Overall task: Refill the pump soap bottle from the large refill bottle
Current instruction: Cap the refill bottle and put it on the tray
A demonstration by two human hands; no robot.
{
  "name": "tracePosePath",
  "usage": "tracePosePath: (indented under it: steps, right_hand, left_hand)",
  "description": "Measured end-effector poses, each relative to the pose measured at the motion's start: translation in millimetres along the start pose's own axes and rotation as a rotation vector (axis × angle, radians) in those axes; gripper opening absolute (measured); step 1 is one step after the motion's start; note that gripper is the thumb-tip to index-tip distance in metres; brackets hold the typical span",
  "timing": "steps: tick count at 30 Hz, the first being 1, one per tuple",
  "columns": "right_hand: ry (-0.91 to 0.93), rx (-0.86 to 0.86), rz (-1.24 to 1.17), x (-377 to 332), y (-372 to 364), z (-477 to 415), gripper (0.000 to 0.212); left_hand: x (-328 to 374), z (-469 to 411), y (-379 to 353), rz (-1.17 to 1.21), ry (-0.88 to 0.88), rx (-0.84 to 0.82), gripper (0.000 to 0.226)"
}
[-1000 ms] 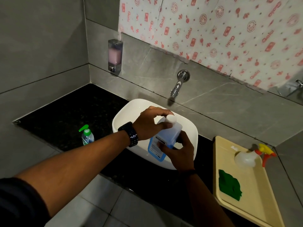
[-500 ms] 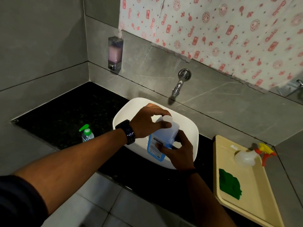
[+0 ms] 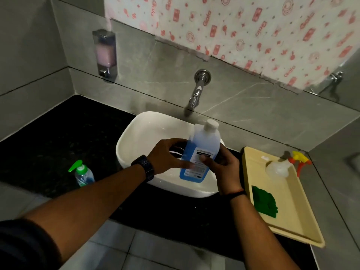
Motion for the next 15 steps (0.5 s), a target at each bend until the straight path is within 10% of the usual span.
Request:
tracePosePath:
  steps: [15]
  right_hand:
    - [-0.328, 0.623, 0.328, 110.6, 150.7, -47.4, 0.062]
  left_hand:
    - [-17.9, -137.8, -162.9, -0.292, -0.207, -0.223, 0.087]
Point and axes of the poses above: each hand's wrist, its own z-axis away from the middle knuckle, its own y-axis out of the back of the hand, x = y × z, the point moved 7 cm from there along -z, towards the middle knuckle, and after that the axes turned 15 degrees about z, right-handed, at the moved point
